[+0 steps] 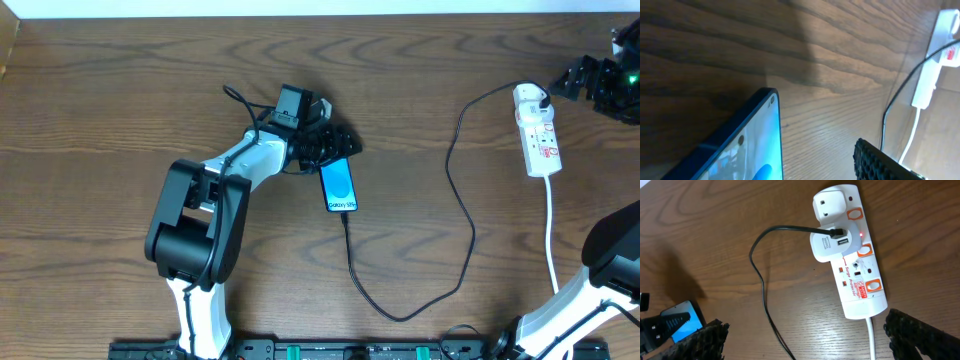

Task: Plug charger to phone and switch on socket
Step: 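Lower the phone flat onto the table with the left gripper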

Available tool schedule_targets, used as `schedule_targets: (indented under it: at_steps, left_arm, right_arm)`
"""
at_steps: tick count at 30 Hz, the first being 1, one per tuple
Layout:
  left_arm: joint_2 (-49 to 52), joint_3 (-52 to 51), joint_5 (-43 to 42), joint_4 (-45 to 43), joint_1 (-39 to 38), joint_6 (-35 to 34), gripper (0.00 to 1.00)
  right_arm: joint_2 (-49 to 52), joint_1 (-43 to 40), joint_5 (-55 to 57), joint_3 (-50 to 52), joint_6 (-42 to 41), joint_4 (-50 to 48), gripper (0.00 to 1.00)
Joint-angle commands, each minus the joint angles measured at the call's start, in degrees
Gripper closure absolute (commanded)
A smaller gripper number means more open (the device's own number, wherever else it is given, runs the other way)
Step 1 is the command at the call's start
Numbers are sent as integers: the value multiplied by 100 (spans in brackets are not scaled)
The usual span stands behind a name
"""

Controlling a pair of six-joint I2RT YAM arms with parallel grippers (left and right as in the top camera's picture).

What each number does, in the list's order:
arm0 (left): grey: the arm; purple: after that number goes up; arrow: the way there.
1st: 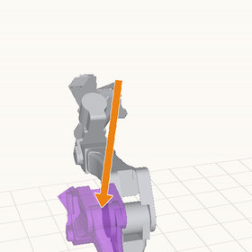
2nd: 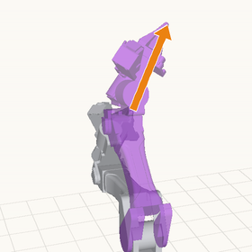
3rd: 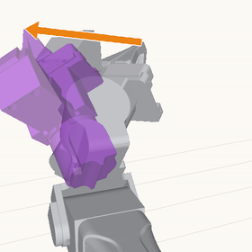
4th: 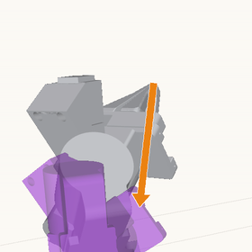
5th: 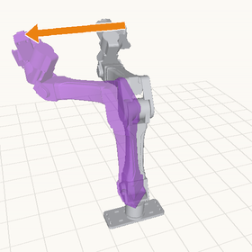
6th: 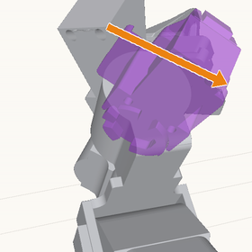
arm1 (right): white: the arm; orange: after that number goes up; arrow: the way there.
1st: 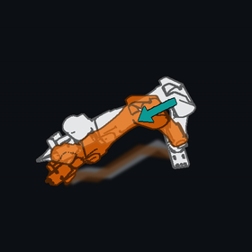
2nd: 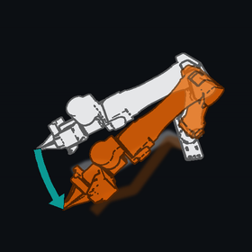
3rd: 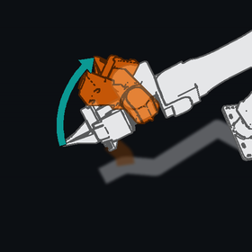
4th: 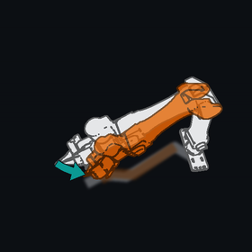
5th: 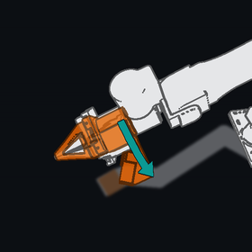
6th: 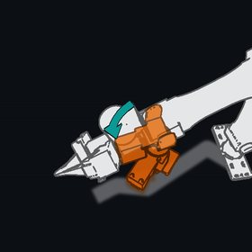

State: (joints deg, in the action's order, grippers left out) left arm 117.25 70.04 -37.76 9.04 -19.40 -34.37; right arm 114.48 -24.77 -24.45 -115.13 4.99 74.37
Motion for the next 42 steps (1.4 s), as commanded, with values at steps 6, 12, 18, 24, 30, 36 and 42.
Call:
schedule_targets:
  at_steps: [6,12,18,24,30,36,42]
  left_arm:
    - [245,-151,1239,400,20,-170,30]
    - [245,-151,1300,452,20,-173,27]
    - [245,-151,1303,474,20,-173,26]
    - [245,-151,1534,645,20,-219,26]
    - [245,-151,1687,772,20,-216,26]
    - [245,-151,1952,979,20,-216,25]
    - [245,-151,1991,1086,20,-214,25]
  right_arm:
    - [-24,24,-76,-42,-26,20,1]
    - [-24,24,-76,-42,-26,20,1]
    - [-24,24,-79,-42,-26,17,1]
    - [-24,24,-79,-42,-26,15,1]
    - [-24,24,-79,-42,-26,15,1]
    - [-24,24,-79,-42,-26,15,1]
    - [-24,24,-76,-42,-26,17,1]
